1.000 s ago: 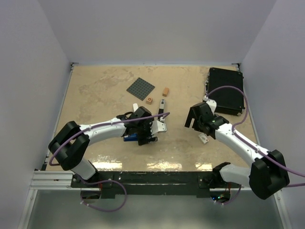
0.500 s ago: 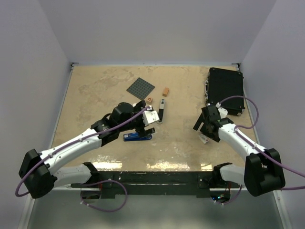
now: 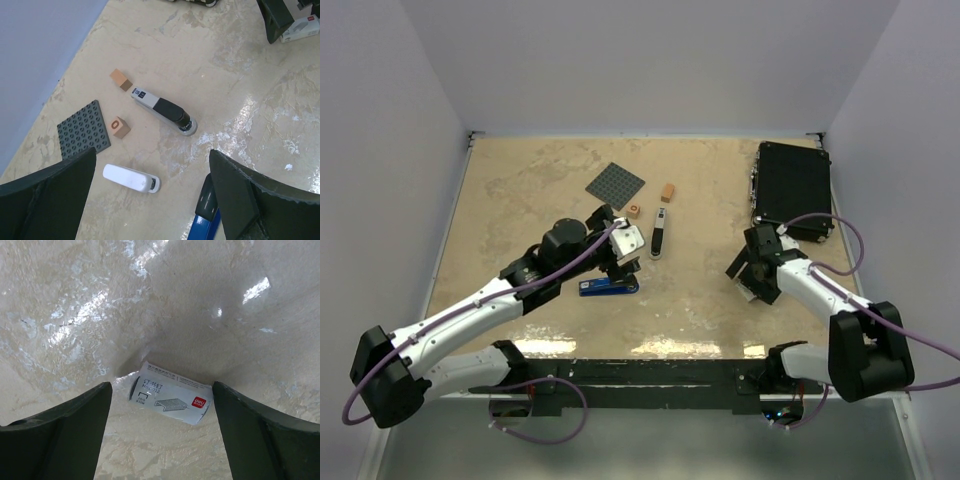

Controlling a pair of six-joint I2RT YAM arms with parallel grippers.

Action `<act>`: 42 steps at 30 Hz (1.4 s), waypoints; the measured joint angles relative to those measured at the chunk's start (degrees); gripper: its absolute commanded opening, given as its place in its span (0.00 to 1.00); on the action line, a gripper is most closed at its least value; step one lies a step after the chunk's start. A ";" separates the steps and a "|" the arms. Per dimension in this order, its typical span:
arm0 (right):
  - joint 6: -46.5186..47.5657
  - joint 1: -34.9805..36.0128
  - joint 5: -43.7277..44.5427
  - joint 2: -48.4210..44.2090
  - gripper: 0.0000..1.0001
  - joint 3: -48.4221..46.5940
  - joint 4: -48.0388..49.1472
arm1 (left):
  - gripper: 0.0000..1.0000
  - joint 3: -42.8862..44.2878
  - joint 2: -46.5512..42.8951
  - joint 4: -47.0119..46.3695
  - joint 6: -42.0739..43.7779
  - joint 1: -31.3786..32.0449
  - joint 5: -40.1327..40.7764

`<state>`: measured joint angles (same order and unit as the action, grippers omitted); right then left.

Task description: Load the staples into the stapler

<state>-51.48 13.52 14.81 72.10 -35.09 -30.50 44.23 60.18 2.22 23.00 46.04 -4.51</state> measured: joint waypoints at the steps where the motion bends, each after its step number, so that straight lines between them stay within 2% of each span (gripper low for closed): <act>1: 0.13 0.02 -0.44 0.33 0.77 0.00 0.13 | 1.00 0.00 -0.11 0.00 0.00 0.00 0.17; 5: 0.85 0.48 -0.98 1.05 0.62 -0.04 0.72 | 1.00 0.00 -0.68 0.00 0.04 0.00 0.26; 8: 1.46 1.75 -0.92 1.53 0.57 -0.28 1.01 | 1.00 0.00 -1.25 -0.02 0.04 0.00 0.26; 16: 4.92 12.81 -0.87 11.65 0.57 -8.63 1.66 | 1.00 0.00 -1.99 -0.04 0.07 0.00 0.24; 22: 10.23 22.23 -1.57 20.26 0.68 -17.22 2.25 | 1.00 -0.09 -1.99 -0.13 0.00 0.00 0.09; 25: 13.29 24.59 -2.80 22.60 0.84 -19.69 2.14 | 1.00 -0.09 -1.92 -1.07 -1.14 0.00 -0.46; 27: 14.69 24.94 -3.34 22.75 0.88 -20.13 1.53 | 1.00 -0.09 -1.81 -1.55 -1.86 0.00 -0.85; 30: 16.50 24.76 -4.02 21.51 0.90 -20.72 0.07 | 1.00 -0.09 -0.98 -3.02 -3.85 0.00 -2.10; 33: 17.27 24.24 -4.13 17.40 0.86 -20.74 -0.98 | 1.00 -0.09 0.98 -4.57 -5.11 0.00 -3.98; 37: 16.79 20.00 -7.43 8.70 0.71 -17.73 1.62 | 0.98 -0.07 5.29 -6.16 -5.51 0.00 -8.24; 42: 13.62 11.56 -12.52 -2.21 0.62 -7.08 7.23 | 0.95 2.45 14.47 -5.44 -4.50 0.28 -13.55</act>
<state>-37.87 25.08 2.28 69.89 -42.17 -23.27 46.68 74.65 -3.22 18.50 46.33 -18.06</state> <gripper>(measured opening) 0.667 0.967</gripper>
